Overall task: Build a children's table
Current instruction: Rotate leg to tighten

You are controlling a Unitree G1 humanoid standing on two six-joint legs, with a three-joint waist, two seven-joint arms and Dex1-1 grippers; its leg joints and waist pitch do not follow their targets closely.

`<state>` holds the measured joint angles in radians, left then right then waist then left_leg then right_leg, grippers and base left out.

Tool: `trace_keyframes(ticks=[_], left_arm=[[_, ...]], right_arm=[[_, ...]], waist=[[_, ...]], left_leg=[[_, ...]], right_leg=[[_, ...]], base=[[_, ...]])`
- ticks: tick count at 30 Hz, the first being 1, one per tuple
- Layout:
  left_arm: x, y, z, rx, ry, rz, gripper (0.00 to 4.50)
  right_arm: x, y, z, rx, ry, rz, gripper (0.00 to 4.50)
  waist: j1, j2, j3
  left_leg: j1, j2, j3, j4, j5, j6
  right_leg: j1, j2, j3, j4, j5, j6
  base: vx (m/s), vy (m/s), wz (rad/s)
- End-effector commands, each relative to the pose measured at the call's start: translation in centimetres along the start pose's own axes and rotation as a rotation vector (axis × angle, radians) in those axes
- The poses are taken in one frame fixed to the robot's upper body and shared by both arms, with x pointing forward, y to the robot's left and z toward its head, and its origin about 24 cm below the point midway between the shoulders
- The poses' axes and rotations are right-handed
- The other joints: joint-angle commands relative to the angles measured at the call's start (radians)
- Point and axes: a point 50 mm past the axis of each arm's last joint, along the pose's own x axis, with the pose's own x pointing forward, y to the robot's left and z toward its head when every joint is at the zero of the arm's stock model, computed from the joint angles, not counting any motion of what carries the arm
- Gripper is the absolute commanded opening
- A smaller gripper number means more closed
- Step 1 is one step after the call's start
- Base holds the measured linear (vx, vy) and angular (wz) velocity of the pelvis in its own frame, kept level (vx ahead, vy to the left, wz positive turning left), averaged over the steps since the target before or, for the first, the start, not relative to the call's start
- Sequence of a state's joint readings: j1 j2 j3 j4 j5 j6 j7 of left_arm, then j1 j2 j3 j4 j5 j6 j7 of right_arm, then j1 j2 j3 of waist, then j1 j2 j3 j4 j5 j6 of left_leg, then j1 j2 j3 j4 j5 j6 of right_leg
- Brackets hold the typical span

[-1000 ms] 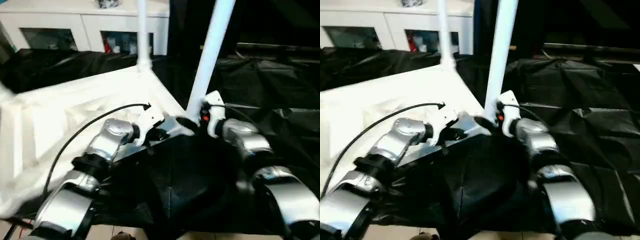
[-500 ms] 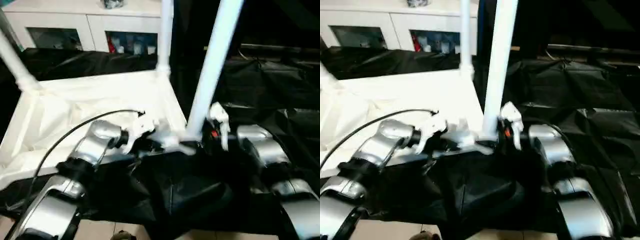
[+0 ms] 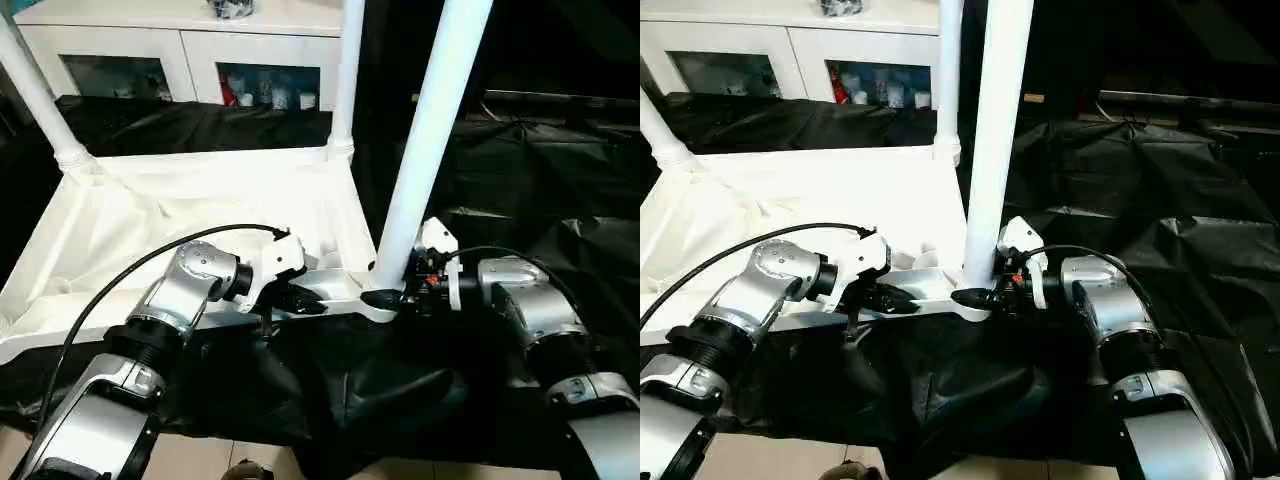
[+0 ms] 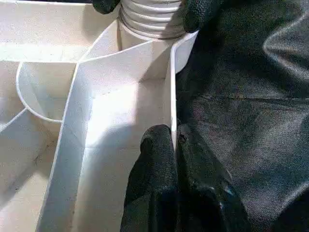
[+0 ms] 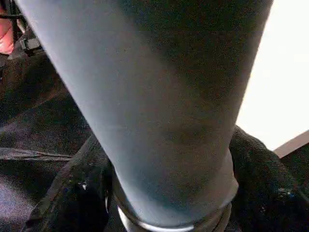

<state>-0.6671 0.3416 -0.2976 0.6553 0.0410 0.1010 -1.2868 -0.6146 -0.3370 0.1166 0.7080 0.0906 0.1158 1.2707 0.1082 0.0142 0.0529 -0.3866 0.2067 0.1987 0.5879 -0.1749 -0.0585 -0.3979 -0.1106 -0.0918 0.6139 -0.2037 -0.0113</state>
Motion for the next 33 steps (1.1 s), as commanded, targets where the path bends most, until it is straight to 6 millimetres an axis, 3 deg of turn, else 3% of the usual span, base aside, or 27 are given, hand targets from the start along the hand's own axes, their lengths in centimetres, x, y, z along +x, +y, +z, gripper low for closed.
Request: trace_keyframes(ticks=[1,4,6,7,8,10,13,16,18,20,22,25,28,31,33], left_arm=[[1.2,-0.4,1.1,0.025,-0.047,-0.039,0.0],[1.6,0.0,1.6,-0.016,-0.08,0.011,0.0],[2.0,0.5,1.9,-0.043,-0.087,0.081,0.0],[2.1,0.6,1.9,-0.045,-0.086,0.087,0.0],[2.7,1.1,2.3,-0.061,-0.082,0.161,0.0],[2.8,1.2,2.3,-0.062,-0.081,0.171,0.0],[3.6,1.6,2.7,-0.081,-0.078,0.252,0.0],[4.2,1.8,3.0,-0.097,-0.076,0.308,0.0],[5.2,2.0,3.6,-0.096,-0.071,0.379,0.0],[5.7,1.8,3.8,-0.076,-0.078,0.38,0.0],[5.7,1.6,3.8,-0.067,-0.083,0.359,0.0],[5.6,1.2,3.5,-0.042,-0.081,0.3,0.0],[5.4,0.9,3.3,-0.026,-0.085,0.254,0.0],[4.4,-0.4,2.4,0.0,-0.094,0.063,0.0],[4.1,-0.6,2.3,0.002,-0.096,0.029,0.0]], right_arm=[[1.4,0.8,-0.4,0.027,-0.001,0.038,2.78],[2.1,0.2,-0.9,0.086,-0.015,-0.086,2.77],[2.8,-0.7,-1.4,0.142,-0.017,-0.247,2.77],[2.9,-0.7,-1.5,0.148,-0.017,-0.261,2.77],[3.6,-1.3,-1.9,0.212,-0.013,-0.4,2.77],[3.7,-1.4,-2.0,0.22,-0.012,-0.417,2.76],[4.5,-1.6,-2.3,0.284,-0.009,-0.534,2.76],[5.2,-1.6,-2.5,0.322,-0.005,-0.598,2.76],[6.8,-1.2,-2.5,0.344,-0.007,-0.633,2.76],[7.6,-0.8,-2.3,0.347,-0.017,-0.616,3.32],[7.7,-0.8,-2.1,0.348,-0.024,-0.608,3.48],[7.4,-1.0,-1.6,0.316,-0.046,-0.589,3.8],[7.1,-1.1,-1.1,0.284,-0.071,-0.543,3.8],[5.2,-0.7,-0.6,0.122,-0.1,-0.319,3.8],[4.8,-0.5,-0.7,0.103,-0.093,-0.274,3.8]], waist=[[-0.002,0.001,-0.076],[-0.003,0.001,-0.073],[-0.009,-0.003,-0.07],[-0.016,0.001,-0.068],[-0.023,0.0,-0.068],[-0.028,0.0,-0.067],[-0.031,-0.001,-0.066],[-0.032,0.001,-0.064],[-0.033,0.001,-0.063],[-0.034,0.002,-0.055],[-0.034,0.001,-0.058],[-0.033,0.0,-0.061],[-0.033,0.0,-0.064],[-0.025,-0.002,-0.069],[-0.022,-0.002,-0.073]], left_leg=[[0.023,0.033,-0.011,-0.06,-0.121,0.079],[0.023,0.032,-0.01,-0.061,-0.129,0.071],[0.023,0.032,-0.012,-0.066,-0.17,0.042],[0.026,0.031,-0.013,-0.069,-0.193,0.022],[0.025,0.029,-0.015,-0.071,-0.207,0.007],[0.028,0.028,-0.017,-0.073,-0.235,-0.007],[0.026,0.028,-0.014,-0.072,-0.217,0.002],[0.031,0.027,-0.014,-0.074,-0.244,-0.004],[0.03,0.028,-0.016,-0.076,-0.257,-0.011],[0.039,0.027,-0.017,-0.082,-0.325,-0.018],[0.039,0.026,-0.02,-0.083,-0.337,-0.019],[0.034,0.029,-0.02,-0.084,-0.299,-0.01],[0.031,0.027,-0.018,-0.082,-0.275,0.003],[0.024,0.03,-0.014,-0.072,-0.199,0.044],[0.022,0.03,-0.011,-0.065,-0.142,0.076]], right_leg=[[0.053,-0.044,0.046,-0.048,0.036,-0.29],[0.051,-0.044,0.046,-0.049,0.017,-0.289],[0.051,-0.046,0.046,-0.057,-0.057,-0.277],[0.048,-0.047,0.048,-0.061,-0.098,-0.271],[0.05,-0.048,0.048,-0.064,-0.126,-0.261],[0.049,-0.048,0.048,-0.072,-0.182,-0.239],[0.046,-0.047,0.051,-0.071,-0.153,-0.235],[0.043,-0.046,0.051,-0.077,-0.189,-0.228],[0.043,-0.046,0.05,-0.079,-0.205,-0.218],[0.039,-0.049,0.049,-0.094,-0.302,-0.198],[0.042,-0.05,0.048,-0.097,-0.329,-0.186],[0.044,-0.047,0.05,-0.088,-0.25,-0.193],[0.048,-0.047,0.05,-0.083,-0.203,-0.207],[0.058,-0.046,0.048,-0.069,-0.075,-0.24],[0.059,-0.042,0.048,-0.054,0.029,-0.267]], base=[[0.0,0.0,0.0],[0.0,0.0,0.0],[0.0,0.0,0.0],[0.0,0.0,0.0],[0.0,0.0,0.0],[0.0,0.0,0.0],[0.0,0.0,0.0],[0.0,0.0,0.0],[0.0,0.0,0.0],[0.0,0.0,0.0],[0.0,0.0,0.0],[0.0,0.0,0.0],[0.0,0.0,0.0],[0.0,0.0,0.0],[0.0,0.0,0.0]])
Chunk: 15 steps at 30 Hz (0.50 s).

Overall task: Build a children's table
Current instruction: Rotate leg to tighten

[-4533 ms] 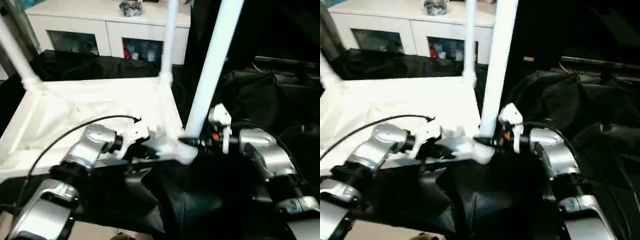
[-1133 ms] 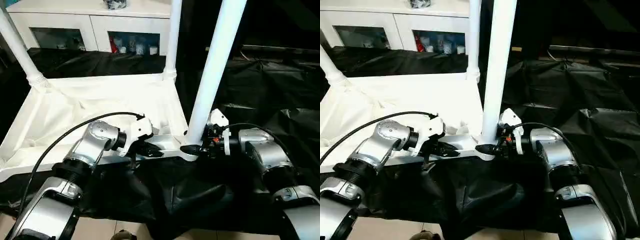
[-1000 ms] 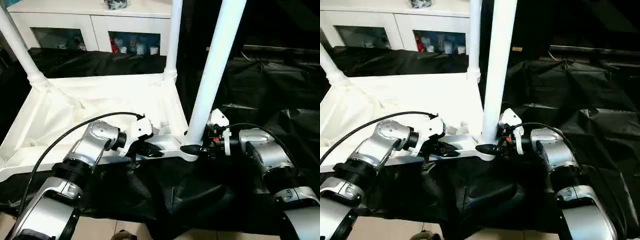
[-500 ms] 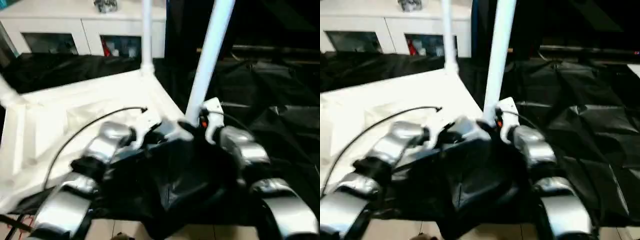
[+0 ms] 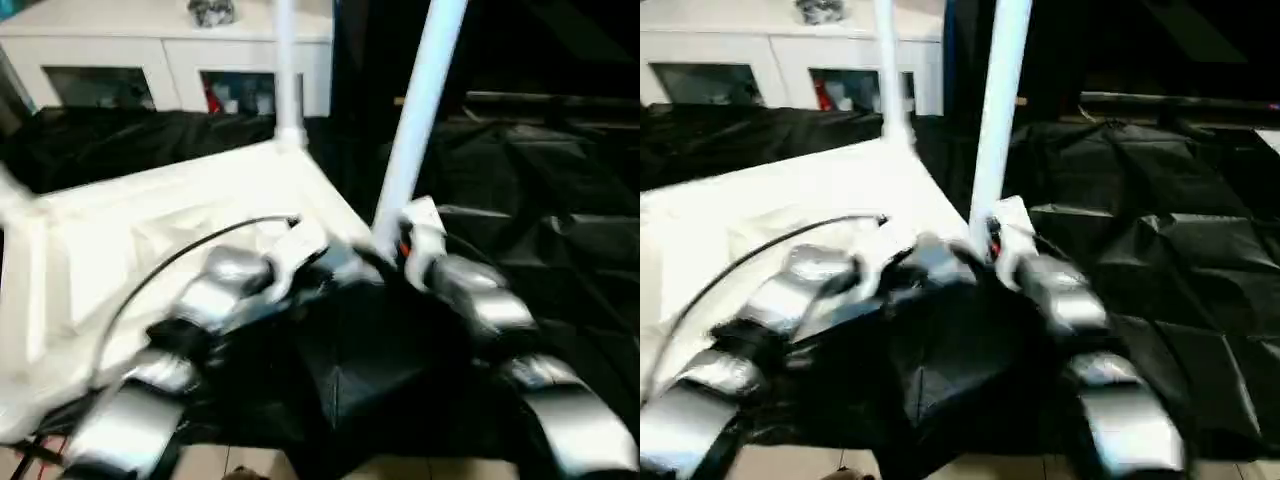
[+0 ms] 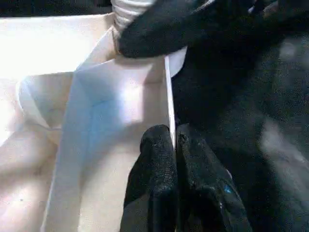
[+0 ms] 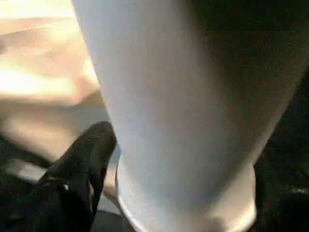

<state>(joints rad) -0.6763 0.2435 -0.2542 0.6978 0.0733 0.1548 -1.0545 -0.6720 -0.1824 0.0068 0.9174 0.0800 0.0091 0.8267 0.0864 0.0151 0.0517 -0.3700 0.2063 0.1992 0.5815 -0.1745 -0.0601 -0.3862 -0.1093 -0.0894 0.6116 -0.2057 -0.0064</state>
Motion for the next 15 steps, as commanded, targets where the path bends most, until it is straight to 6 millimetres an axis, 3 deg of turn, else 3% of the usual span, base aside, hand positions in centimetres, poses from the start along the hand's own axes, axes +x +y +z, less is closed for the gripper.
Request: trace_keyframes(ticks=[1,3,7,10,15], left_arm=[[1.7,-2.0,1.7,0.068,-0.058,-0.179,0.0],[1.3,-1.9,1.6,0.083,-0.059,-0.202,0.0],[0.8,-1.7,1.3,0.081,-0.06,-0.225,0.0],[-0.1,-1.5,0.9,0.08,-0.061,-0.256,0.0],[-1.1,-1.2,0.4,0.082,-0.05,-0.278,0.0]], right_arm=[[0.9,1.8,-0.4,-0.02,0.042,0.151,3.8],[0.0,1.6,-0.4,-0.048,0.054,0.223,3.8],[-1.2,1.5,-0.4,-0.071,0.083,0.33,3.8],[-2.1,1.6,-0.3,-0.094,0.113,0.422,3.8],[-2.5,1.8,-0.6,-0.105,0.139,0.471,3.36]], waist=[[0.0,-0.001,-0.072],[0.004,-0.002,-0.071],[0.007,-0.003,-0.066],[0.01,-0.005,-0.065],[0.014,-0.006,-0.066]], left_leg=[[0.007,0.03,-0.01,-0.058,-0.137,0.086],[0.009,0.031,-0.009,-0.057,-0.142,0.096],[0.014,0.034,-0.01,-0.063,-0.201,0.068],[0.012,0.034,-0.011,-0.064,-0.208,0.062],[0.012,0.035,-0.012,-0.064,-0.193,0.06]], right_leg=[[0.046,-0.042,0.045,-0.05,0.043,-0.28],[0.044,-0.044,0.044,-0.053,0.017,-0.29],[0.043,-0.044,0.046,-0.063,-0.085,-0.276],[0.042,-0.046,0.046,-0.063,-0.098,-0.27],[0.041,-0.048,0.047,-0.061,-0.1,-0.271]], base=[[0.0,0.0,0.0],[0.0,0.0,0.0],[0.0,0.0,0.0],[0.0,0.0,0.0],[0.0,0.0,0.0]])
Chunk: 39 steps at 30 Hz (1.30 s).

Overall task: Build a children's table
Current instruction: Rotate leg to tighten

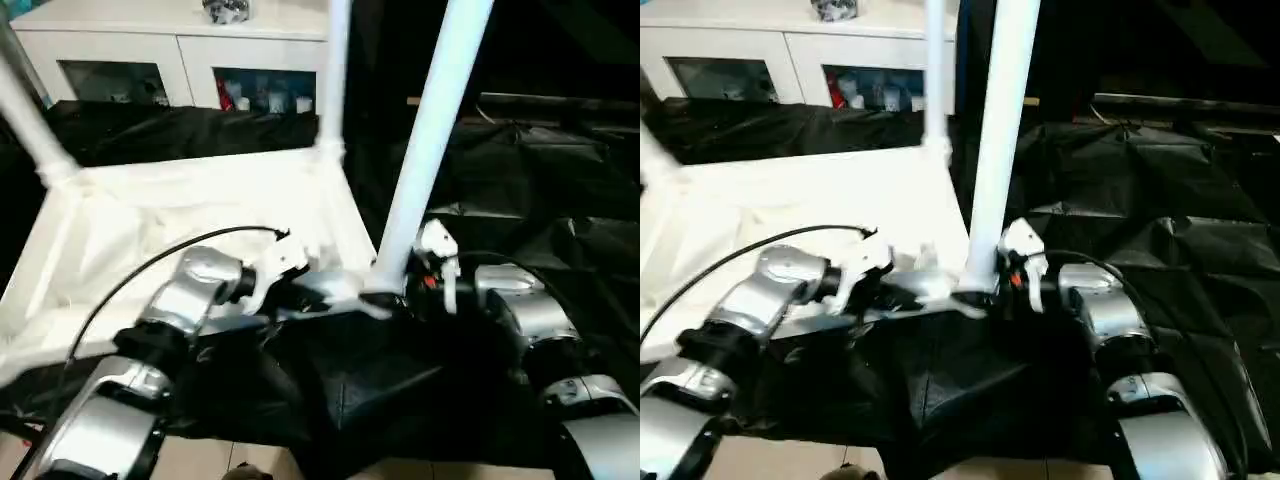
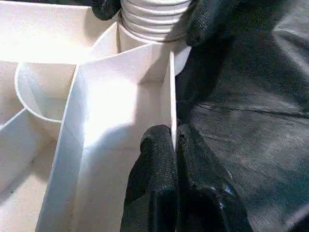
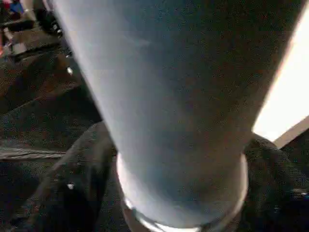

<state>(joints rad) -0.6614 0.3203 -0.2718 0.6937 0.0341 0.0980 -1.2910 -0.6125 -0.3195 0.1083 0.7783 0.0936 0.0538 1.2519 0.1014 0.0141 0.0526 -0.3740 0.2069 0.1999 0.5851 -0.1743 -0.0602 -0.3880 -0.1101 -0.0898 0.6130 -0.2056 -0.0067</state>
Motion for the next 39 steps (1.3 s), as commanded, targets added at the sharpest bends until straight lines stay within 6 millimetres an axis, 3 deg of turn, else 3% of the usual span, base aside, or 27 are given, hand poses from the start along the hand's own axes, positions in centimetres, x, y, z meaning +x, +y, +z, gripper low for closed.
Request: trace_keyframes(ticks=[1,5,12,14,17,18,21,27,29,34,37,39], left_arm=[[0.9,-0.5,1.4,0.057,-0.057,-0.075,0.0],[0.7,-0.6,1.1,0.051,-0.057,-0.079,0.0],[1.0,-0.1,1.2,0.023,-0.072,-0.001,0.0],[1.8,1.0,2.0,-0.013,-0.1,0.145,0.0],[2.6,1.6,2.8,-0.035,-0.11,0.251,0.0],[3.0,1.8,3.1,-0.053,-0.115,0.28,0.0],[4.2,2.2,4.2,-0.083,-0.135,0.36,0.0],[5.7,2.0,5.3,-0.077,-0.149,0.404,0.0],[6.0,1.7,5.4,-0.062,-0.15,0.378,0.0],[5.6,1.2,4.8,-0.049,-0.139,0.312,0.0],[5.0,0.9,4.2,-0.023,-0.131,0.235,0.0],[4.7,0.6,3.9,-0.011,-0.125,0.183,0.0]], right_arm=[[1.3,1.0,-0.3,-0.002,0.021,0.081,3.26],[1.6,1.5,-0.3,0.016,0.015,0.108,2.93],[2.4,1.5,-0.8,0.048,0.008,0.061,2.81],[3.3,0.1,-1.0,0.075,0.017,-0.196,2.81],[4.1,-0.9,-1.3,0.146,0.013,-0.397,2.79],[4.4,-1.0,-1.4,0.185,0.012,-0.448,2.79],[5.7,-1.0,-1.5,0.271,0.002,-0.553,2.79],[7.6,-0.6,-1.4,0.307,0.006,-0.605,2.78],[8.1,-0.3,-1.1,0.295,-0.015,-0.572,3.34],[7.5,-0.7,-0.4,0.242,-0.038,-0.53,3.7],[6.4,-0.7,0.1,0.164,-0.067,-0.418,3.83],[5.6,-0.8,0.2,0.096,-0.068,-0.359,3.83]], waist=[[-0.001,-0.005,-0.067],[0.0,-0.009,-0.068],[0.0,-0.008,-0.065],[-0.009,-0.007,-0.059],[-0.019,-0.007,-0.057],[-0.019,-0.007,-0.058],[-0.022,-0.006,-0.06],[-0.02,-0.005,-0.067],[-0.018,-0.007,-0.066],[-0.018,-0.006,-0.064],[-0.018,-0.007,-0.067],[-0.016,-0.005,-0.069]], left_leg=[[0.016,0.035,-0.012,-0.068,-0.189,0.059],[0.016,0.035,-0.012,-0.067,-0.172,0.062],[0.017,0.035,-0.012,-0.069,-0.195,0.048],[0.019,0.032,-0.015,-0.076,-0.23,0.017],[0.027,0.031,-0.018,-0.079,-0.28,-0.019],[0.026,0.03,-0.019,-0.078,-0.277,-0.019],[0.023,0.029,-0.017,-0.078,-0.258,-0.012],[0.018,0.025,-0.015,-0.072,-0.196,0.016],[0.017,0.025,-0.014,-0.071,-0.194,0.03],[0.017,0.027,-0.015,-0.074,-0.224,0.033],[0.016,0.027,-0.014,-0.072,-0.207,0.038],[0.012,0.028,-0.013,-0.067,-0.173,0.06]], right_leg=[[0.042,-0.047,0.047,-0.063,-0.096,-0.272],[0.043,-0.048,0.047,-0.059,-0.077,-0.272],[0.041,-0.048,0.048,-0.064,-0.118,-0.263],[0.038,-0.05,0.049,-0.072,-0.185,-0.25],[0.033,-0.054,0.052,-0.086,-0.301,-0.217],[0.034,-0.053,0.052,-0.085,-0.3,-0.213],[0.033,-0.049,0.053,-0.083,-0.255,-0.21],[0.04,-0.046,0.05,-0.072,-0.129,-0.233],[0.042,-0.046,0.049,-0.073,-0.122,-0.23],[0.041,-0.048,0.05,-0.077,-0.166,-0.226],[0.044,-0.048,0.049,-0.074,-0.139,-0.23],[0.047,-0.046,0.048,-0.067,-0.079,-0.244]], base=[[0.0,0.0,0.0],[0.0,0.0,0.0],[0.0,0.0,0.0],[0.0,0.0,0.0],[0.0,0.0,0.0],[0.0,0.0,0.0],[0.0,0.0,0.0],[0.0,0.0,0.0],[0.0,0.0,0.0],[0.0,0.0,0.0],[0.0,0.0,0.0],[0.0,0.0,0.0]])
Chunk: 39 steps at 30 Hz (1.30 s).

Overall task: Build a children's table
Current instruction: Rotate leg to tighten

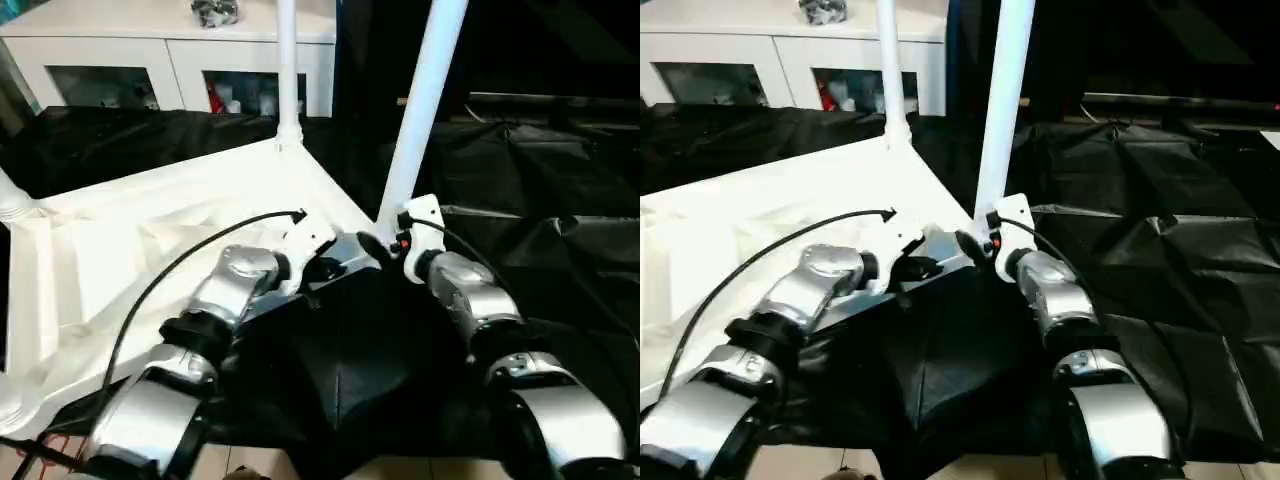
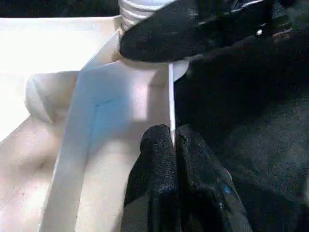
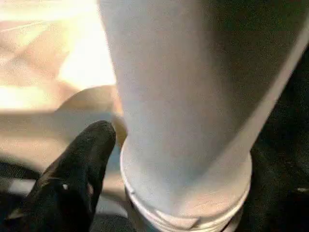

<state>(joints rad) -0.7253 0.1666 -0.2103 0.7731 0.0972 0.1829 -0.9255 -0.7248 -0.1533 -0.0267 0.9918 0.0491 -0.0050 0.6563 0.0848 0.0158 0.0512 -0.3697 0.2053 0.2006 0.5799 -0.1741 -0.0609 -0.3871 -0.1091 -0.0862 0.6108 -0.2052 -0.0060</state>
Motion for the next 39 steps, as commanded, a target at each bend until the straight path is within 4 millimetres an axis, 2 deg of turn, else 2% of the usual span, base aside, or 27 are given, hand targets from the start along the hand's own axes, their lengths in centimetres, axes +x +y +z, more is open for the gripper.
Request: trace_keyframes(ticks=[1,3,8,10,13,18,24,25,28,31,32,33,34,36,39], left_arm=[[0.9,-1.8,1.8,0.071,-0.096,-0.156,0.0],[0.5,-1.8,1.6,0.082,-0.092,-0.195,0.0],[-0.6,-1.8,1.1,0.115,-0.086,-0.289,0.0],[-0.8,-1.8,1.0,0.128,-0.079,-0.298,0.0],[-1.6,-1.4,0.6,0.13,-0.063,-0.333,0.0],[-2.2,-1.6,0.3,0.135,-0.06,-0.385,0.0],[-2.4,-1.6,0.1,0.133,-0.061,-0.402,0.0],[-2.4,-1.5,0.1,0.131,-0.063,-0.398,0.0],[-2.3,-1.5,0.2,0.118,-0.074,-0.379,0.0],[-1.7,-1.0,0.6,0.077,-0.089,-0.286,0.0],[-1.0,-0.5,0.9,0.051,-0.089,-0.192,0.0],[-0.7,-0.4,1.0,0.039,-0.087,-0.153,0.0],[-0.4,-0.2,1.1,0.03,-0.082,-0.122,0.0],[0.3,0.1,1.5,-0.002,-0.079,-0.026,0.0],[1.1,0.2,2.0,-0.036,-0.084,0.04,0.0]], right_arm=[[0.6,2.5,-1.0,-0.045,0.043,0.217,3.83],[0.0,2.1,-0.9,-0.068,0.045,0.258,3.83],[-1.7,1.5,-1.0,-0.118,0.077,0.425,3.83],[-2.2,1.5,-1.1,-0.135,0.09,0.472,3.83],[-3.5,1.6,-1.2,-0.156,0.132,0.604,3.83],[-3.8,1.8,-1.4,-0.158,0.151,0.656,3.48],[-3.9,2.3,-1.5,-0.128,0.156,0.686,2.99],[-3.8,2.4,-1.6,-0.125,0.158,0.689,2.9],[-3.7,2.5,-1.7,-0.112,0.156,0.679,2.81],[-2.8,2.2,-1.9,-0.062,0.153,0.552,2.77],[-1.8,1.7,-2.2,-0.036,0.156,0.383,2.77],[-1.4,1.6,-2.3,-0.022,0.156,0.315,2.77],[-1.0,1.5,-2.5,-0.005,0.157,0.249,2.77],[-0.2,1.4,-2.8,0.041,0.164,0.102,2.76],[0.7,1.7,-3.2,0.097,0.171,-0.021,2.75]], waist=[[0.003,-0.007,-0.069],[0.004,-0.007,-0.069],[0.007,-0.006,-0.068],[0.009,-0.009,-0.067],[0.014,-0.006,-0.065],[0.017,-0.007,-0.065],[0.018,-0.006,-0.068],[0.019,-0.009,-0.068],[0.021,-0.008,-0.068],[0.021,-0.006,-0.064],[0.014,-0.006,-0.06],[0.009,-0.006,-0.058],[0.006,-0.009,-0.058],[-0.001,-0.007,-0.057],[-0.006,-0.01,-0.059]], left_leg=[[0.008,0.03,-0.012,-0.059,-0.154,0.073],[0.009,0.03,-0.01,-0.057,-0.136,0.09],[0.008,0.033,-0.01,-0.056,-0.155,0.103],[0.009,0.034,-0.011,-0.058,-0.168,0.1],[0.012,0.037,-0.012,-0.06,-0.191,0.091],[0.011,0.037,-0.013,-0.062,-0.196,0.072],[0.012,0.036,-0.012,-0.059,-0.169,0.076],[0.012,0.036,-0.012,-0.059,-0.165,0.078],[0.013,0.036,-0.012,-0.059,-0.168,0.076],[0.014,0.037,-0.013,-0.063,-0.195,0.056],[0.014,0.036,-0.014,-0.067,-0.216,0.034],[0.017,0.034,-0.014,-0.069,-0.237,0.017],[0.02,0.031,-0.018,-0.071,-0.266,-0.005],[0.021,0.032,-0.019,-0.072,-0.271,-0.013],[0.019,0.029,-0.019,-0.072,-0.258,-0.012]], right_leg=[[0.047,-0.046,0.044,-0.06,-0.042,-0.259],[0.045,-0.044,0.044,-0.056,-0.009,-0.275],[0.046,-0.044,0.042,-0.057,-0.026,-0.288],[0.045,-0.044,0.042,-0.059,-0.045,-0.285],[0.043,-0.045,0.043,-0.062,-0.083,-0.277],[0.043,-0.048,0.044,-0.061,-0.098,-0.277],[0.043,-0.047,0.044,-0.056,-0.055,-0.285],[0.043,-0.046,0.044,-0.056,-0.052,-0.283],[0.042,-0.048,0.044,-0.057,-0.063,-0.282],[0.04,-0.049,0.045,-0.062,-0.113,-0.272],[0.035,-0.051,0.047,-0.065,-0.154,-0.265],[0.033,-0.049,0.047,-0.069,-0.191,-0.259],[0.037,-0.053,0.046,-0.078,-0.261,-0.238],[0.033,-0.054,0.048,-0.082,-0.285,-0.222],[0.034,-0.051,0.049,-0.082,-0.273,-0.21]], base=[[0.0,0.0,0.0],[0.0,0.0,0.0],[0.0,0.0,0.0],[0.0,0.0,0.0],[0.0,0.0,0.0],[0.0,0.0,0.0],[0.0,0.0,0.0],[0.0,0.0,0.0],[0.0,0.0,0.0],[0.0,0.0,0.0],[0.0,0.0,0.0],[0.0,0.0,0.0],[0.0,0.0,0.0],[0.0,0.0,0.0],[0.0,0.0,0.0]])
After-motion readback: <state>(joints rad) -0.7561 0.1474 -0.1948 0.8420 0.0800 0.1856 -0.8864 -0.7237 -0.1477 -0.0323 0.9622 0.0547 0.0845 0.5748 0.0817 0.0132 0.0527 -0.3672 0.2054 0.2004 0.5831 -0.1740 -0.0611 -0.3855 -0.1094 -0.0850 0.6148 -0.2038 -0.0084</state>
